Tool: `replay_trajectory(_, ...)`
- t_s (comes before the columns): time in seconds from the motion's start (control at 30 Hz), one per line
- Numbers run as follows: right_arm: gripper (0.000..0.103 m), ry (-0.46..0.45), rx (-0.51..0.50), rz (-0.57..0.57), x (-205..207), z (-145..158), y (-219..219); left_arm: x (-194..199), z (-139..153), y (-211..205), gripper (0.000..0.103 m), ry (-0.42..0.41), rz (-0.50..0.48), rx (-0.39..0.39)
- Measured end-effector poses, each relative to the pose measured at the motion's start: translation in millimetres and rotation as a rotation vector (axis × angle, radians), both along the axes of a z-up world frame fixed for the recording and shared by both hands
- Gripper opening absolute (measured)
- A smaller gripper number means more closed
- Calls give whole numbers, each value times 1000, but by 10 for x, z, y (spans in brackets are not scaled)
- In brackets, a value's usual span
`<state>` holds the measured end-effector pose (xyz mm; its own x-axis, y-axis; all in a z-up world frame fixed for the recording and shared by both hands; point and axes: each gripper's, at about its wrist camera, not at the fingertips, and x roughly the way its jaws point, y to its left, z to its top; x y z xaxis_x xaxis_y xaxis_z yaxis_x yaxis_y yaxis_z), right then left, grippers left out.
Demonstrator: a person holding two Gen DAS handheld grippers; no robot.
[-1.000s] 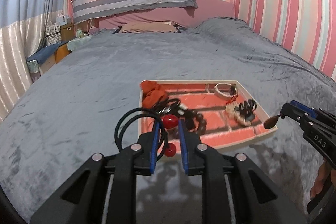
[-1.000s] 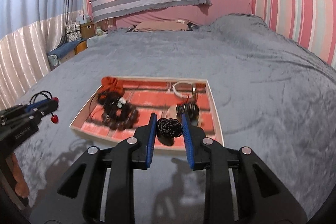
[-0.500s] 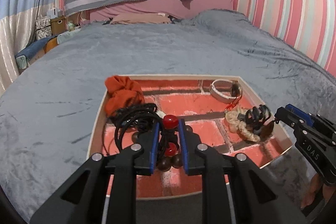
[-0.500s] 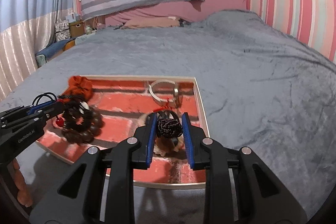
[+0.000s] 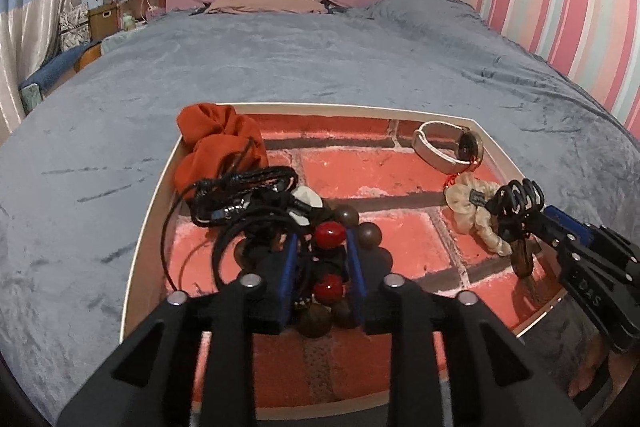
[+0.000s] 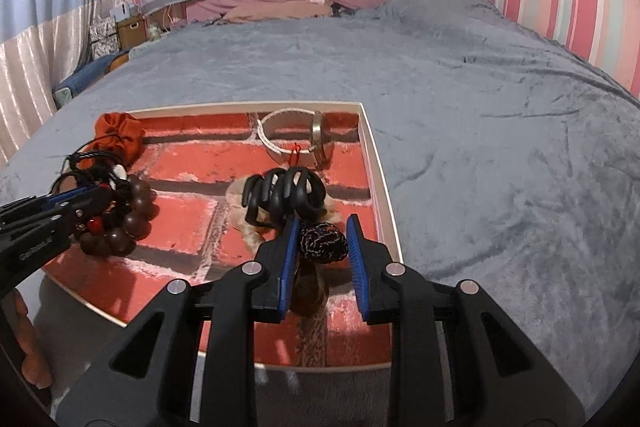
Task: Organize jewelry
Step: 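Carry hair tie and knotted charm into the tray and open both tools, then lift both tools up away from the tray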
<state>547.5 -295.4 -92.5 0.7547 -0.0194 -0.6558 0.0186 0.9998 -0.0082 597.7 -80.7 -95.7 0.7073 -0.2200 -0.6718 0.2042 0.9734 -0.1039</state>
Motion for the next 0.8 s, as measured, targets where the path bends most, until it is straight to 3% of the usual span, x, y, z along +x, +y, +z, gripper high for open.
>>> replay_trajectory(0.37, 27, 73, -17, 3, 108, -72, 17, -64, 13, -80, 65, 2, -17, 46)
replay_trajectory(0.47, 40, 71, -19, 6, 66, -49, 15, -146, 50, -81, 71, -1, -28, 51)
replay_trajectory(0.53, 58, 72, -14, 10, 25, -5, 2, -187, 55, -82, 75, 14, -37, 54)
replay_trajectory(0.6, 64, 61, -9, 26, -29, 67, -9, -259, 72, -60, 84, 19, -42, 50)
replay_trajectory(0.67, 70, 51, -4, 33, -83, 148, -35, -327, 97, -37, 84, 22, -51, 40)
replay_trajectory(0.73, 85, 36, 8, 26, -159, 226, -77, -410, 135, 6, 84, 26, -50, 33)
replay_trajectory(0.8, 92, 12, 28, 26, -266, 301, -107, -522, 199, 34, 84, 11, -50, 35)
